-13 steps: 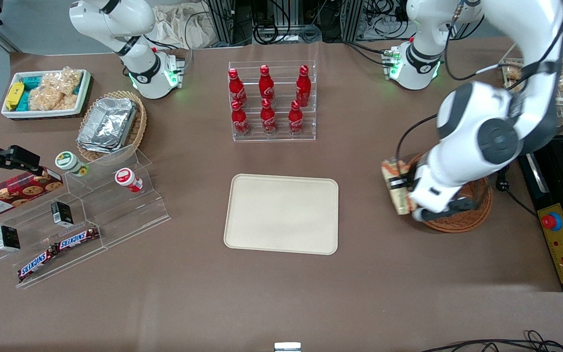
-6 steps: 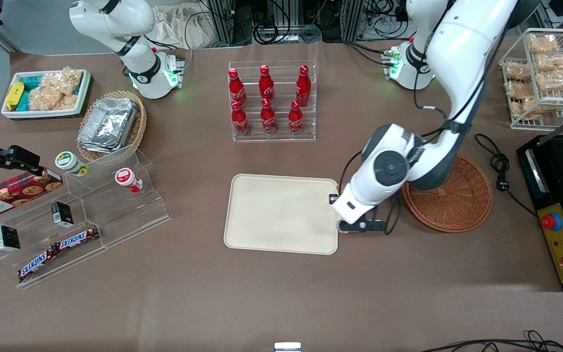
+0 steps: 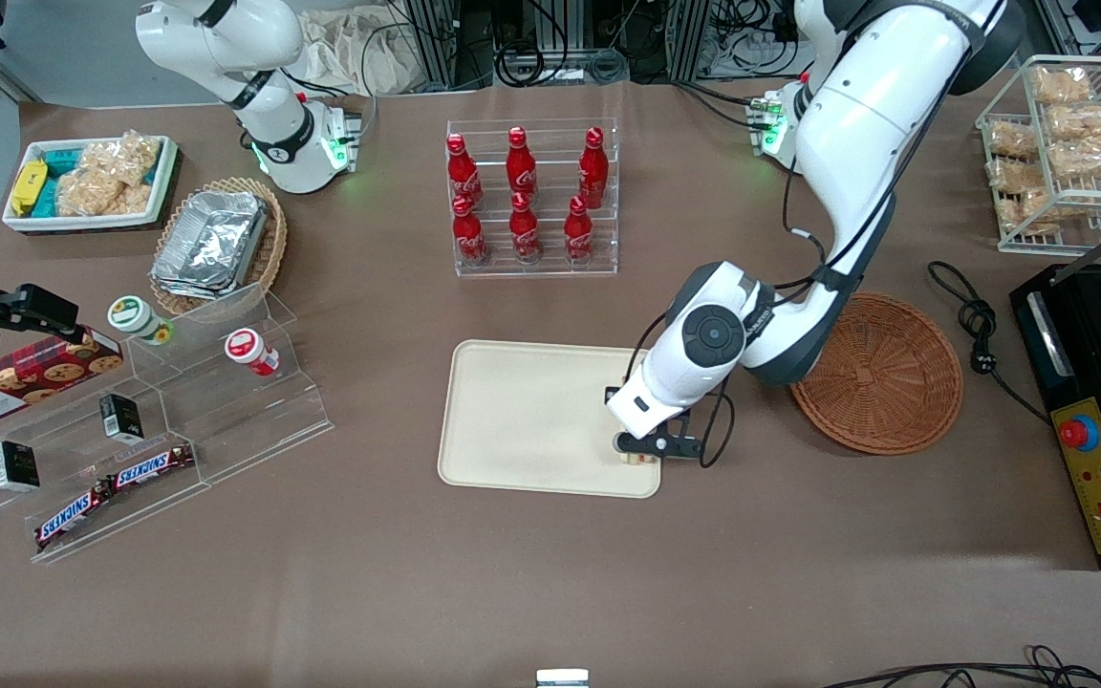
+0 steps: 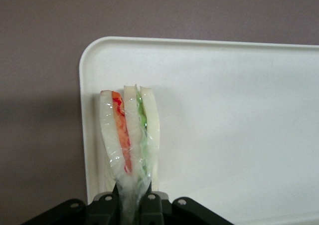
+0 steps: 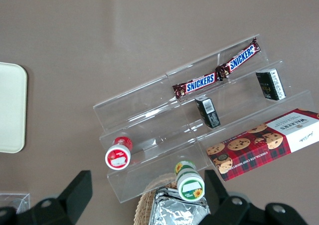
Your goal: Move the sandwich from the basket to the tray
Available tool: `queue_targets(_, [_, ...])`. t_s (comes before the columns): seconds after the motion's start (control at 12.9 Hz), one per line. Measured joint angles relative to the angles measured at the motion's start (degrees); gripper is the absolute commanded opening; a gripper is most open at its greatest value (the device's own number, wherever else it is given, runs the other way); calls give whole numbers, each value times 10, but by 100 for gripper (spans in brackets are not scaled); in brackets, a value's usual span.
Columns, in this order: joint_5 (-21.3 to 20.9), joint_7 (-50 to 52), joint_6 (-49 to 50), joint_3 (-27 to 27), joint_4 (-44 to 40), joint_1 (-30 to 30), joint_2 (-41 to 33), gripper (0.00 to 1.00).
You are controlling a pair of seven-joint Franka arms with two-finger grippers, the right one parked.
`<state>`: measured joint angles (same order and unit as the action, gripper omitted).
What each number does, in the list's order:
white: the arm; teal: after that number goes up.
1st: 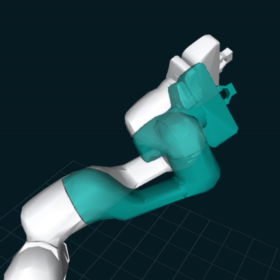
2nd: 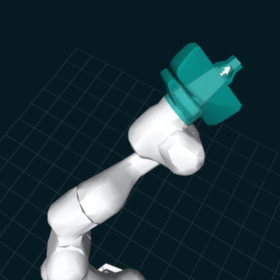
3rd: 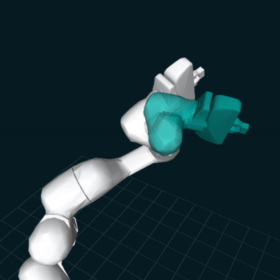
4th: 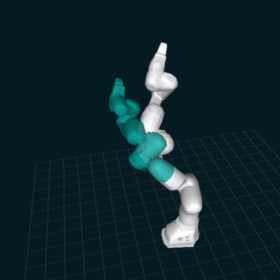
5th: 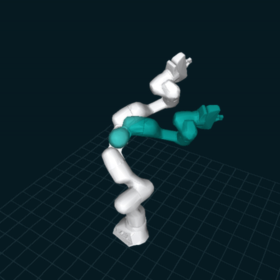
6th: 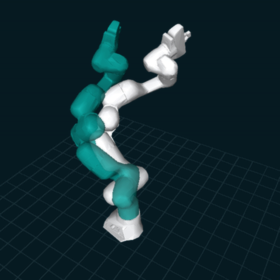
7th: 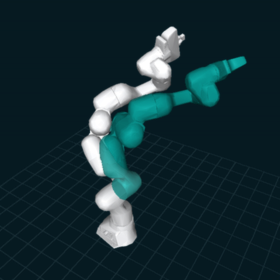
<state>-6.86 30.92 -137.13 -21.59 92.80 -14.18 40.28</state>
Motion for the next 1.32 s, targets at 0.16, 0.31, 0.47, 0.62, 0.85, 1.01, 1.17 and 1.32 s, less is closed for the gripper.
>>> queue_targets(0.16, [-1,0,-6,0,-2,-2,13,44])
queue_targets(0.31, [-1,0,-6,0,-3,-2,16,99])
queue_targets(0.47, [0,10,0,0,-12,-1,14,99])
queue_targets(0.62, [0,20,60,0,-27,1,-4,99])
queue_targets(0.85, [1,27,189,2,-40,13,-68,99])
queue_targets(1.01, [2,26,268,2,-42,35,-125,98])
queue_targets(1.17, [2,-3,316,3,-42,65,-177,99])
queue_targets(1.32, [6,-68,354,5,-41,106,-214,99])
